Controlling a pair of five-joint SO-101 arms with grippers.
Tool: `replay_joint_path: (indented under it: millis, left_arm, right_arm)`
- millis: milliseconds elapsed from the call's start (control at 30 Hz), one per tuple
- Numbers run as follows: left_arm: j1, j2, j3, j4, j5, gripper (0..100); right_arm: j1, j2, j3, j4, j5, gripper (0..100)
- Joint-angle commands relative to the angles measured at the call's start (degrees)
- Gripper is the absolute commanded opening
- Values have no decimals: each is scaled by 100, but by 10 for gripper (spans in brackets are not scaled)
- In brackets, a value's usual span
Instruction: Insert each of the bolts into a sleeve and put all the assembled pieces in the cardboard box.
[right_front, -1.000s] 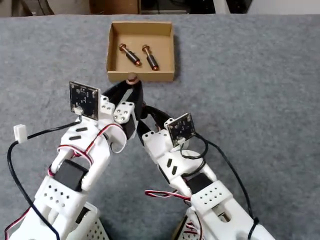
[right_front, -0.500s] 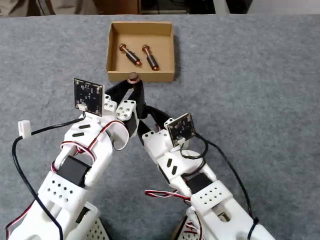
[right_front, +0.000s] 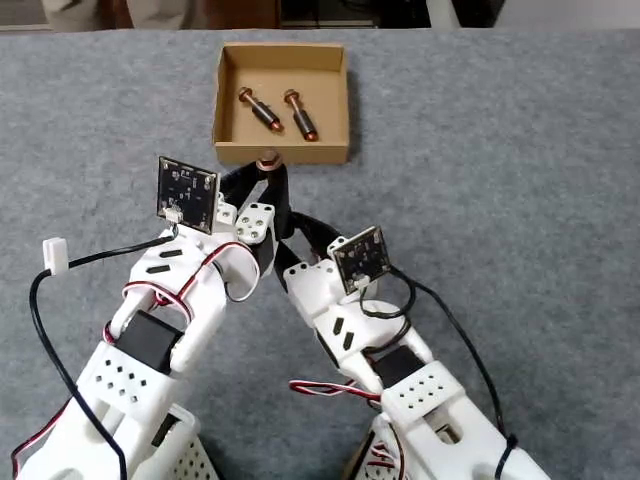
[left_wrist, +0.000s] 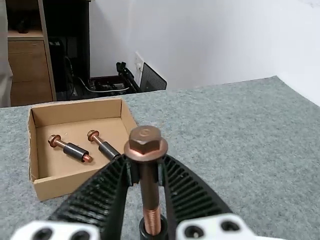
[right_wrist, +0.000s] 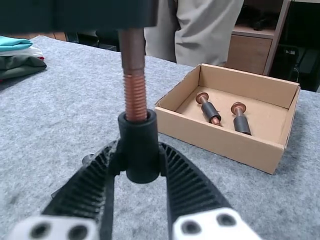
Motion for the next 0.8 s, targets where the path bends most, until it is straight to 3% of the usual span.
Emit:
replay_joint_path:
  millis: [0,200,467,767]
  left_arm:
    - [-44,-4,-158,0,-44,19]
    - [-88,-4,-105,18,-9,109]
    - [-88,-4,-105,26,-9,118]
    - [-246,4,-967,1398,-9,166]
  right_arm:
    - [-57,-4,-92,-176,9,1]
    - [-57,-4,-84,-176,9,1]
    - [-57,-4,-84,-176,9,1]
    - [-57,-4,-92,-176,9,1]
